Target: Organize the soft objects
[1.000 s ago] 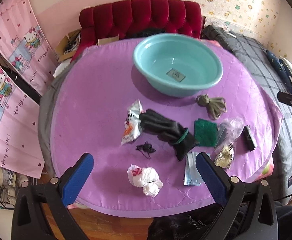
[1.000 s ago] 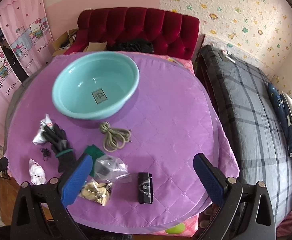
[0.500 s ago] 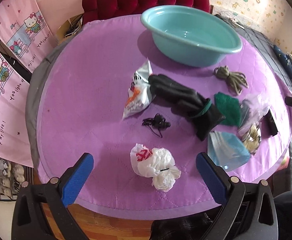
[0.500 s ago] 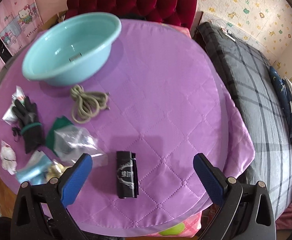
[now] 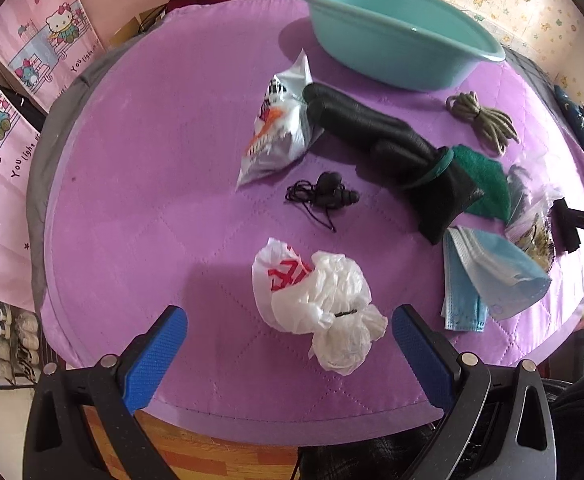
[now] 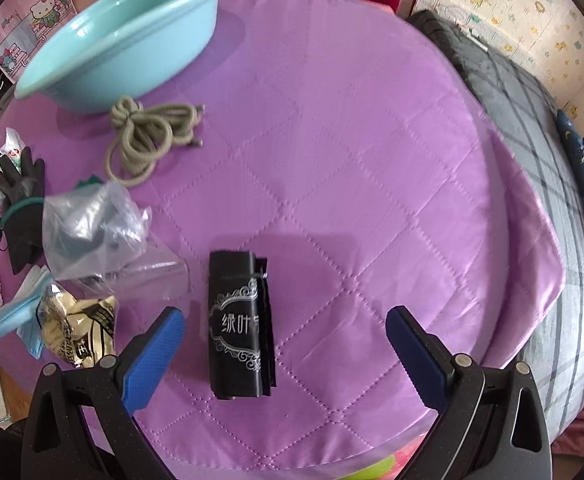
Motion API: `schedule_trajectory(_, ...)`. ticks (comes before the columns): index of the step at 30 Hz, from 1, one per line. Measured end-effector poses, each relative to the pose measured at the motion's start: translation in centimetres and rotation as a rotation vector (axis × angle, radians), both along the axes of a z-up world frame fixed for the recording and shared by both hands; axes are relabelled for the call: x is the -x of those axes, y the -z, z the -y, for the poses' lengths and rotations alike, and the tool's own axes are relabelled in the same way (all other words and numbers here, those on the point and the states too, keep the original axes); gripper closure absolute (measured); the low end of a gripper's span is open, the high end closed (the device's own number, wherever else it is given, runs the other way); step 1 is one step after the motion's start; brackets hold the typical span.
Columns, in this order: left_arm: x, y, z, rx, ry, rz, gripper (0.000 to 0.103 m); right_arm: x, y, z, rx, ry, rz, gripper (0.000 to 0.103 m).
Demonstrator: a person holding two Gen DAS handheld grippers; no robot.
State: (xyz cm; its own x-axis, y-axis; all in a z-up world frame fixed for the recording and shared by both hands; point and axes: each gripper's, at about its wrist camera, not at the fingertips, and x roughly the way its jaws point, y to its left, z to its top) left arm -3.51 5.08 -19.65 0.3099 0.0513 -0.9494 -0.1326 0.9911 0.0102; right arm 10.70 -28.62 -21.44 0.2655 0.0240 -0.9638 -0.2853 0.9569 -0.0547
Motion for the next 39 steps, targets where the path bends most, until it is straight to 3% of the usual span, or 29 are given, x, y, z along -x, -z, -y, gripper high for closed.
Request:
schedule_trajectory(3, 0.2, 0.3, 0.1, 0.008, 0.004, -0.003, 0.000, 0.1, 0.3, 0.0, -0.016, -0.003, -0.007, 0.012)
schedule_trajectory(4, 0.3, 0.3, 0.0, 0.009, 0.004, -0.004, 0.000, 0.2, 0.3, -0.1, -0.021, -0.006, -0.013, 0.021)
schedule_trajectory(6, 0.4, 0.5, 0.0, 0.014, 0.001, -0.007, 0.000, 0.3, 0.6, -0.3, -0.033, -0.013, -0.036, 0.041)
schedule_trajectory(7, 0.4, 0.5, 0.0, 0.019, 0.000, -0.008, 0.000, 0.3, 0.7, -0.4, -0.053, -0.019, -0.056, 0.064)
schedule_trajectory(8, 0.5, 0.5, 0.0, 0.022, 0.000, -0.007, 0.000, 0.6, 0.6, -0.8, -0.062, -0.019, -0.067, 0.073)
schedule_trajectory(14, 0.0, 0.8, 0.3, 0.027, 0.013, -0.006, 0.000, 1.4, -0.6, -1.3, -0.084, -0.039, -0.059, 0.081)
schedule_trajectory(26, -2.3, 1.9, 0.5, 0.037, 0.019, -0.014, 0.002, 1.2, -3.1, -2.5, -0.078, -0.057, -0.043, 0.081)
schedule_trajectory(28, -2.6, 2.0, 0.3, 0.042, 0.018, -0.014, 0.007, 1.6, -3.3, -2.8, -0.072, -0.063, -0.039, 0.080)
schedule_trajectory(32, -3.1, 2.1, -0.2, 0.056, 0.025, -0.023, 0.055, 1.6, -3.5, -3.0, -0.069, -0.059, -0.037, 0.080)
schedule_trajectory(36, -3.5, 2.3, -0.5, 0.105, 0.032, -0.034, 0.071, 1.7, -3.6, -3.1, -0.063, -0.051, -0.035, 0.080)
schedule_trajectory(39, -3.6, 1.8, -0.3, 0.113, 0.072, -0.019, 0.072, 1.7, -3.7, -3.0, -0.059, -0.047, -0.033, 0.080)
